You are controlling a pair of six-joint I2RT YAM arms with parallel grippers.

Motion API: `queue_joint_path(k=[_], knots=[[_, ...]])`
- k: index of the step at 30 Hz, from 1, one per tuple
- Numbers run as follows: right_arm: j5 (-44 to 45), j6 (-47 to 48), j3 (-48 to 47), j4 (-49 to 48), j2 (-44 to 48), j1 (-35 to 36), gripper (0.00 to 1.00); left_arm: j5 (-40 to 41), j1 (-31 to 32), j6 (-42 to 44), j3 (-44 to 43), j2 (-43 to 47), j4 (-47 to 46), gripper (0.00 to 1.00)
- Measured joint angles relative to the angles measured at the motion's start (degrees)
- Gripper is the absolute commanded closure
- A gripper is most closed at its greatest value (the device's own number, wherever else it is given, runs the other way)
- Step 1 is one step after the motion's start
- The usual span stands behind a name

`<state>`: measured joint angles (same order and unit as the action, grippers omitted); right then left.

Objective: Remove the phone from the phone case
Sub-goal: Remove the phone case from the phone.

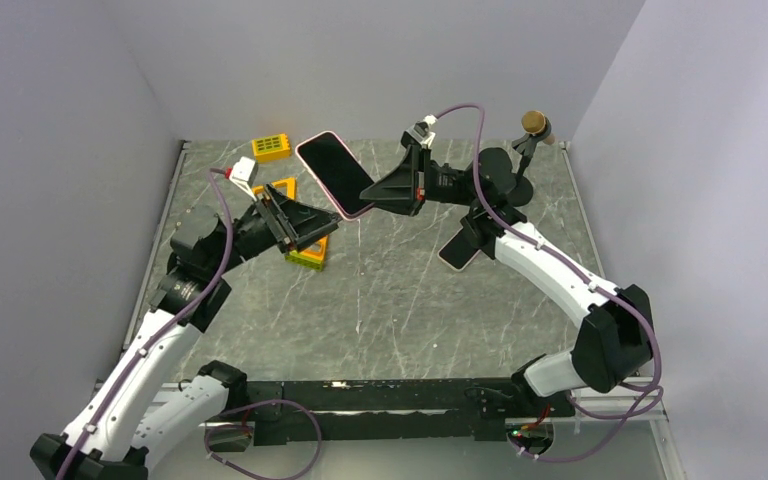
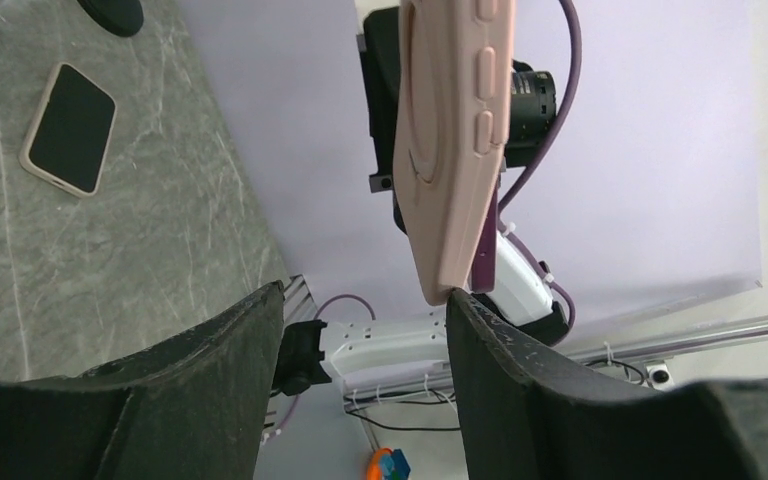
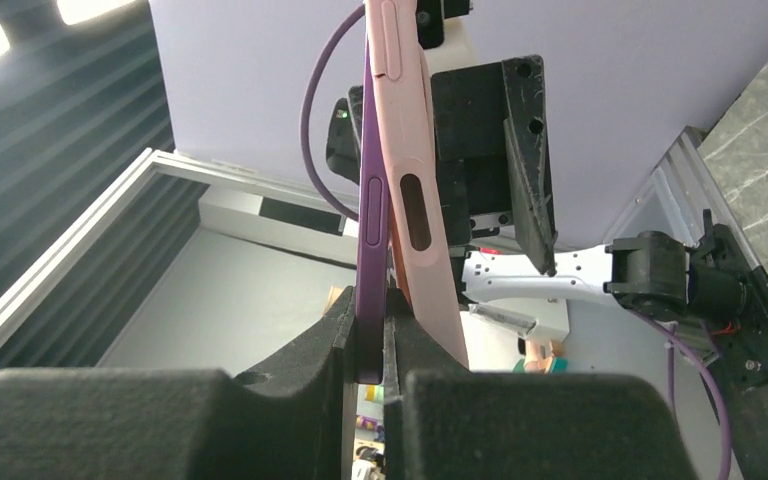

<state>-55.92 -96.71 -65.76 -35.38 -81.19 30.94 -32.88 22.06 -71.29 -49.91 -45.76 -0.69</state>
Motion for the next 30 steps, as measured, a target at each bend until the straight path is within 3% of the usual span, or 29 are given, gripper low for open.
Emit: queue_joint_path(k=[7,15,18,22,25,30], knots=[[0.68,-1.05,0.0,-1.03,-1.49,-0.04,1.0,0.2,2.1,0.11,-0.55,-1.49,-2.34,0.37],[1.79,-1.46,0.0,-1.31,-1.55,-0.13,1.0,-0.28,2.14,-0.44,-0.59,-3.78,-4.63,0.59],[2.21,-1.55,0.0,-1.29,-1.62,-0.28,1.0,-0.31,2.16,-0.39,-0.63,-4.24,-5.11,0.58],[2.69,-0.9,0.0,-0.79,-1.62,-0.02,1.0,-0.17,2.16,0.07,-1.44,-4.46,-3.91,0.45],[3.17,0.85,-0.09,1.09,-1.51,0.72,1.0,0.17,2.14,0.79,-2.56,-5.64,-1.38,0.44],[5.99,7.48,-0.98,9.49,-0.09,0.87,1.0,0.28,2.14,1.77,-6.1,-10.51,3.13,0.63]])
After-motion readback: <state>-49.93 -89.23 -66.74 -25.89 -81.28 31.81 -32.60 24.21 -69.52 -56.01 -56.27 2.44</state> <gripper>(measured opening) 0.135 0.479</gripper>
